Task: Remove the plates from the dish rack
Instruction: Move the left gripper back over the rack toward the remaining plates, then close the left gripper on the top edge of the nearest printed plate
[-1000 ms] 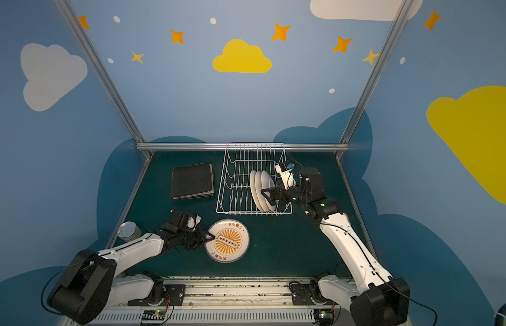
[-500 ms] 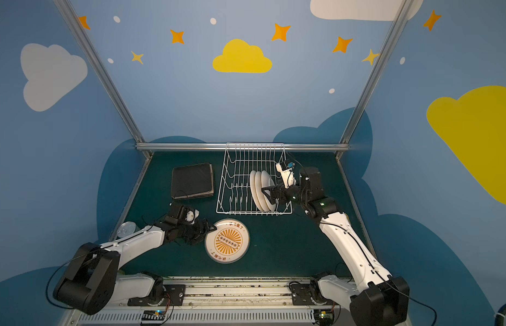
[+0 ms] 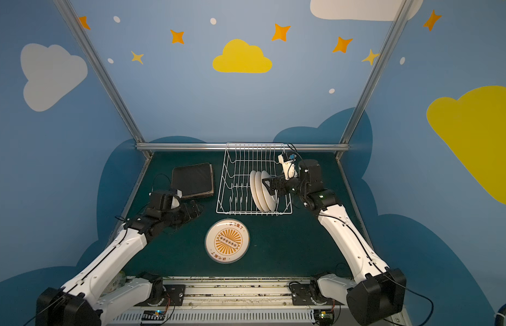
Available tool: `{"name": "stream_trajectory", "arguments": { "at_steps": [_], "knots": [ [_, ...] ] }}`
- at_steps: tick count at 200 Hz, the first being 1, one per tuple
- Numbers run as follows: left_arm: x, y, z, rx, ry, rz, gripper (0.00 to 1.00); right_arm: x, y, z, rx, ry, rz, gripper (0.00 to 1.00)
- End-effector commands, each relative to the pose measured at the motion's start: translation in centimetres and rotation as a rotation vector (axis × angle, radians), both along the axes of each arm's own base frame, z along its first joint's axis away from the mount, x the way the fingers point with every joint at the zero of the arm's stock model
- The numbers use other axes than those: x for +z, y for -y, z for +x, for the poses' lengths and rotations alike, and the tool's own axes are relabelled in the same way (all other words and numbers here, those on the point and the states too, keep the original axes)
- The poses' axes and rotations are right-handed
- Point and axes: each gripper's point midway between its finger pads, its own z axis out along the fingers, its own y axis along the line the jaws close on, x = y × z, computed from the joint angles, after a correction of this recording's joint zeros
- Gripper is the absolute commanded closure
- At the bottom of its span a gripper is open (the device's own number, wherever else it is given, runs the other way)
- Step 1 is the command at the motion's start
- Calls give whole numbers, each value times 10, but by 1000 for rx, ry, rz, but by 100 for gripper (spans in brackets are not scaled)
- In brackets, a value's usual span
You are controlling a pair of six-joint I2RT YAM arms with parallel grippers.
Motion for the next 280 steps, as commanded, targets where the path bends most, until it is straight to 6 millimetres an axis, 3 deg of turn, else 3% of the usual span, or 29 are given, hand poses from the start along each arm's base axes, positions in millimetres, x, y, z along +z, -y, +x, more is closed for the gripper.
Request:
{"name": "stream_trajectory", "arguments": {
  "at_steps": [1, 37, 67, 108, 160, 210, 280],
  "knots": [
    [36, -8, 6, -39, 76, 100, 0, 4, 5, 1, -39, -12, 11, 3],
    [95, 17, 25, -134, 141, 15, 1, 4, 3, 0, -13, -6, 13, 3],
    [111, 44, 41, -188, 131, -53, 3, 5, 4, 1, -8, -11, 3, 3],
    [93, 87, 59, -278, 74, -66, 8, 3, 12, 4, -37, -27, -9, 3],
    [85, 140, 88, -363, 62, -100, 18, 0, 23, 5, -84, -12, -21, 3],
    [62, 177, 109, -417, 1, -103, 39, 0, 34, 9, -134, 19, -41, 3],
    [39, 215, 123, -432, -71, -142, 56, -4, 36, 12, -142, 12, -39, 3]
  ]
}}
